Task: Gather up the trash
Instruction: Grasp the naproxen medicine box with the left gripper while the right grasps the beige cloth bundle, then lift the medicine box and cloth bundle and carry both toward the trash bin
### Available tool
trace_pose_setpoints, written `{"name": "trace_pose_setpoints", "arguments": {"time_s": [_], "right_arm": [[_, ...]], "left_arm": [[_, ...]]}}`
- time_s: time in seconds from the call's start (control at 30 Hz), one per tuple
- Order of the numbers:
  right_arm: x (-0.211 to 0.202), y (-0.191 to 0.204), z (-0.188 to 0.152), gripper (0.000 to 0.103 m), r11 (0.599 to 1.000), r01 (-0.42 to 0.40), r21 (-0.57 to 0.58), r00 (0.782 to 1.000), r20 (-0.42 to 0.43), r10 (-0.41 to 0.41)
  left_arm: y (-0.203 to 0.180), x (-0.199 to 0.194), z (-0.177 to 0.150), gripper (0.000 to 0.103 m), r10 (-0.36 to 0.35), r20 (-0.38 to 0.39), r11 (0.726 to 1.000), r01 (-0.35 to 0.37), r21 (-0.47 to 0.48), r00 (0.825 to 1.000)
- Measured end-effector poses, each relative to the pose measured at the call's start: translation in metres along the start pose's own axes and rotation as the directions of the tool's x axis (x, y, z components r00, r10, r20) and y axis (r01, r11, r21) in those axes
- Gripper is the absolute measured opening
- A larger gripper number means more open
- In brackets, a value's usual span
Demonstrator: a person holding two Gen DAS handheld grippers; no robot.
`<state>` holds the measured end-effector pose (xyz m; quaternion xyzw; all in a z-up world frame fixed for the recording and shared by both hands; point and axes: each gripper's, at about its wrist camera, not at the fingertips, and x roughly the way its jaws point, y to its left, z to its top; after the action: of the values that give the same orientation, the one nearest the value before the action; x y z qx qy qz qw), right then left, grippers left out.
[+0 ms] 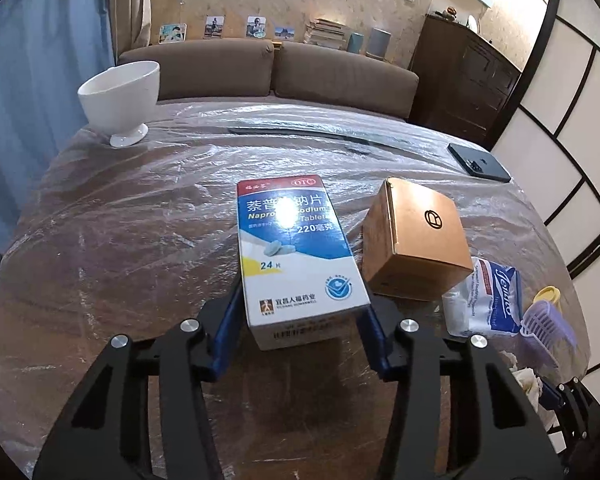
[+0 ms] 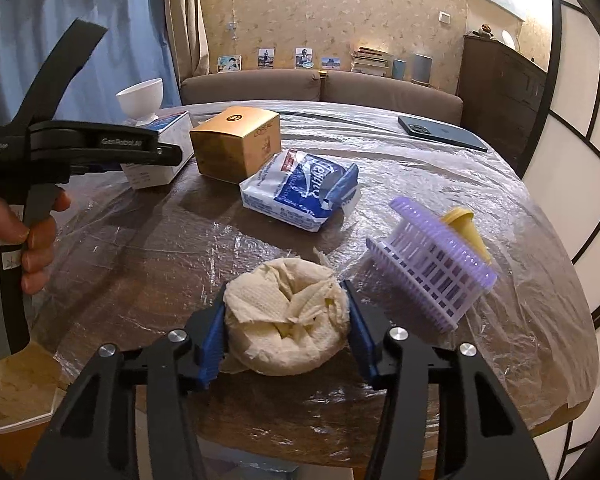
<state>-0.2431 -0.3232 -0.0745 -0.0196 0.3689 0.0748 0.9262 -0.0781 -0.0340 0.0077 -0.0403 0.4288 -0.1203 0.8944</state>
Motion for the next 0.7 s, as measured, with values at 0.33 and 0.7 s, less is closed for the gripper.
{"name": "trace_pose_setpoints", "arguments": {"time_s": [0.33,0.7], "right_arm": [[-0.004,-0.004,-0.001,0.05,0.999,-0.031,0.023,0.999,-0.01,0.031],[-0.014,-0.007,0.007,0.05,0.997,-0.061,0.039,0.998,0.01,0.061]], "left_arm": [[0.011,-0.019,-0.015,0.051,-0.015,0.004,1.0,0.015,-0.007,1.0],[0.013,-0.041,-0.028,0.05,-0.034,0.048,0.999,0.035,-0.017,0.998]]}}
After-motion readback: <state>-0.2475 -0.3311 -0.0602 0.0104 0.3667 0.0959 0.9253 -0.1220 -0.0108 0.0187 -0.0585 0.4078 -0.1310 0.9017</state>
